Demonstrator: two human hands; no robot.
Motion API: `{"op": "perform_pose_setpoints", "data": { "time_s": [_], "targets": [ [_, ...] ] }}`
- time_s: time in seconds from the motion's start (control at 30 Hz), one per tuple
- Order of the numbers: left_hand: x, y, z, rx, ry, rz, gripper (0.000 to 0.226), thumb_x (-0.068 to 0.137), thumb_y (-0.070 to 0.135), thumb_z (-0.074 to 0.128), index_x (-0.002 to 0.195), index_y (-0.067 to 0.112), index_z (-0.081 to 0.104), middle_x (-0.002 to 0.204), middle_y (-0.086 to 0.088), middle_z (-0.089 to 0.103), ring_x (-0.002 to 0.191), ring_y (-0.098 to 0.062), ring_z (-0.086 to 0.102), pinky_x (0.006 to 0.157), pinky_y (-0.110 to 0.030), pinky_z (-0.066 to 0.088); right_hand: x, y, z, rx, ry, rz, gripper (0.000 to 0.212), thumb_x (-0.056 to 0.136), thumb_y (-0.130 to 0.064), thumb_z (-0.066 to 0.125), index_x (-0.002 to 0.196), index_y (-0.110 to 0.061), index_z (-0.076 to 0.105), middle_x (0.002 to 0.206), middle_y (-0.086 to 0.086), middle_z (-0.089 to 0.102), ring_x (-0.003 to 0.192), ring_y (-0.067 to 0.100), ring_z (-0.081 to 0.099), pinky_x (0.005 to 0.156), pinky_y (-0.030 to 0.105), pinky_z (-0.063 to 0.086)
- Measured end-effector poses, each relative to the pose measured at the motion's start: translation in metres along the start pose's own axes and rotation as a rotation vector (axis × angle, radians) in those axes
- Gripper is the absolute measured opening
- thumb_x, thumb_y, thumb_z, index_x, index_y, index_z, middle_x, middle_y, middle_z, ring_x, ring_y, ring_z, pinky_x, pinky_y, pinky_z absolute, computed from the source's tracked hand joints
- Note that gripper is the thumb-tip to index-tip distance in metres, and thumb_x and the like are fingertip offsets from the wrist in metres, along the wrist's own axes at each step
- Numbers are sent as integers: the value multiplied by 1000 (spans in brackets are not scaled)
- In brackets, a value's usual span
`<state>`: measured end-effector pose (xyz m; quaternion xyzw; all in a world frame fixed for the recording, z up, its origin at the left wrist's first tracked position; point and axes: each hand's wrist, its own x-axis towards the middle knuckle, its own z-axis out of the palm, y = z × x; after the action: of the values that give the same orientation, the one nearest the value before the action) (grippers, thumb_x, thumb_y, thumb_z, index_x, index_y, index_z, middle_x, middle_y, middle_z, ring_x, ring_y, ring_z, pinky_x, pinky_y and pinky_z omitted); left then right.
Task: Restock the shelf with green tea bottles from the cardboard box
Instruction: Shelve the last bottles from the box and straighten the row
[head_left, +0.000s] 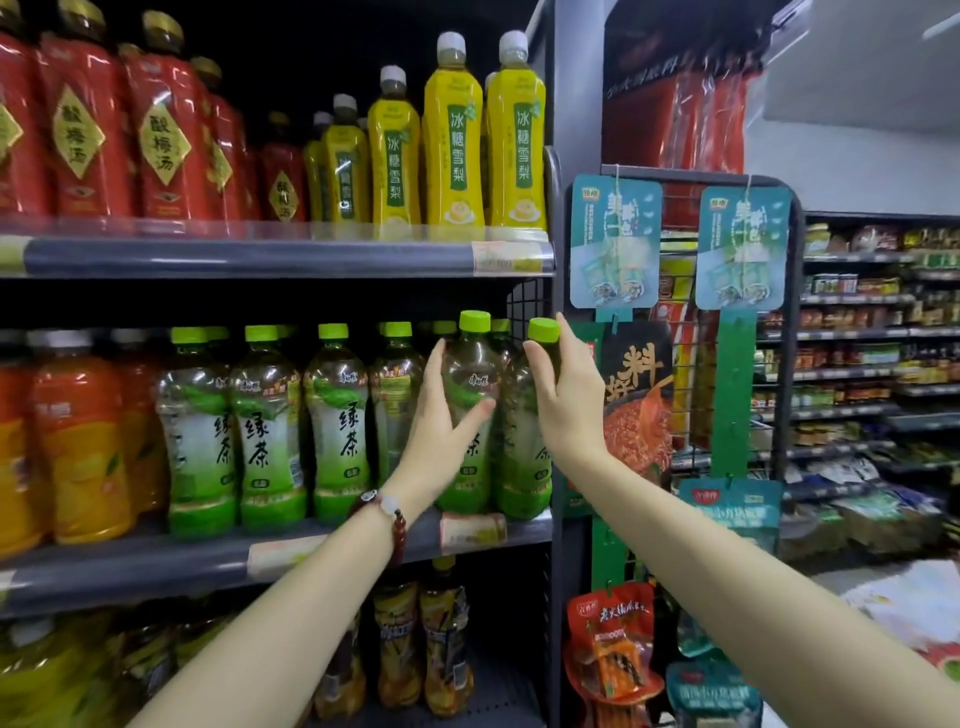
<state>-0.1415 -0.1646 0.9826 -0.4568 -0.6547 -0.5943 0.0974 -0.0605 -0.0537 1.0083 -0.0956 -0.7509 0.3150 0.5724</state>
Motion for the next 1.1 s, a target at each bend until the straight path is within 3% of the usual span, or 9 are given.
{"op": "perform_pose_setpoints", "data": {
  "time_s": [0.1, 0.2, 0.27, 0.5, 0.6, 0.7, 0.8, 0.93, 1.1],
  "targets": [
    [-15, -24, -1, 22, -89, -134, 75, 91, 36, 54, 149, 29, 7, 152, 8, 28, 138, -9, 26, 115, -35, 21, -11, 2, 3, 17, -8, 1, 53, 97, -39, 43, 144, -15, 37, 139, 0, 44, 129, 10, 35, 110, 25, 28],
    [-21, -38, -2, 33, -70, -218, 71, 88, 40, 58, 147, 21, 23, 148, 3, 40, 137, -15, 37, 115, -44, 31, -21, 1, 6, 61, -43, 14, 67, 96, -38, 47, 152, -22, 14, 135, -14, 31, 122, -5, 22, 103, 15, 19],
    [-21, -38, -2, 31, -67, -229, 72, 87, 42, 59, 147, 21, 24, 147, 2, 42, 136, -16, 38, 113, -46, 32, -25, 1, 7, 102, -57, 19, 77, 95, -38, 50, 153, -22, 2, 151, -11, 22, 127, -9, 12, 106, 15, 12],
    [-24, -38, 1, 62, -29, -181, 68, 88, 38, 58, 146, 20, 27, 145, 3, 44, 134, -15, 40, 113, -43, 33, -37, 16, -8, 103, -205, 65, 95, 88, -31, 64, 151, -22, -7, 161, -5, 3, 146, 7, 8, 117, 27, 11],
    [-25, -36, 0, 53, -22, -179, 64, 89, 34, 59, 144, 19, 30, 142, 2, 48, 130, -15, 44, 111, -41, 35, -44, 27, -12, 83, -275, 76, 87, 86, -27, 68, 151, -19, 10, 154, -1, 31, 140, 11, 31, 117, 32, 25],
    [-23, -34, -1, 46, -15, -189, 64, 88, 33, 60, 143, 17, 32, 140, -1, 50, 128, -16, 47, 109, -44, 39, -60, 36, -10, 57, -263, 77, 54, 86, -23, 68, 134, -17, 42, 127, -5, 57, 118, 8, 52, 103, 25, 41],
    [-23, -31, -2, 37, 0, -201, 62, 87, 28, 63, 141, 15, 36, 137, 0, 52, 126, -16, 49, 108, -43, 40, -67, 37, -9, 85, -259, 102, 49, 86, -22, 68, 129, -17, 45, 119, -7, 59, 110, 4, 55, 89, 12, 40],
    [-18, -28, -6, 28, 17, -223, 59, 80, 26, 72, 132, 17, 47, 127, 4, 58, 119, -15, 54, 105, -42, 44, -51, 37, -9, 27, -268, 116, 52, 82, -25, 73, 126, -13, 49, 118, -2, 63, 105, 8, 57, 86, 14, 42],
    [-5, -22, -5, 18, 74, -236, 57, 76, 21, 75, 127, 16, 51, 123, 0, 62, 111, -14, 56, 102, -40, 46, -35, 25, -3, 33, -161, 121, 46, 79, -20, 76, 117, -10, 52, 102, -6, 61, 83, -4, 54, 65, -6, 38]
  ]
}}
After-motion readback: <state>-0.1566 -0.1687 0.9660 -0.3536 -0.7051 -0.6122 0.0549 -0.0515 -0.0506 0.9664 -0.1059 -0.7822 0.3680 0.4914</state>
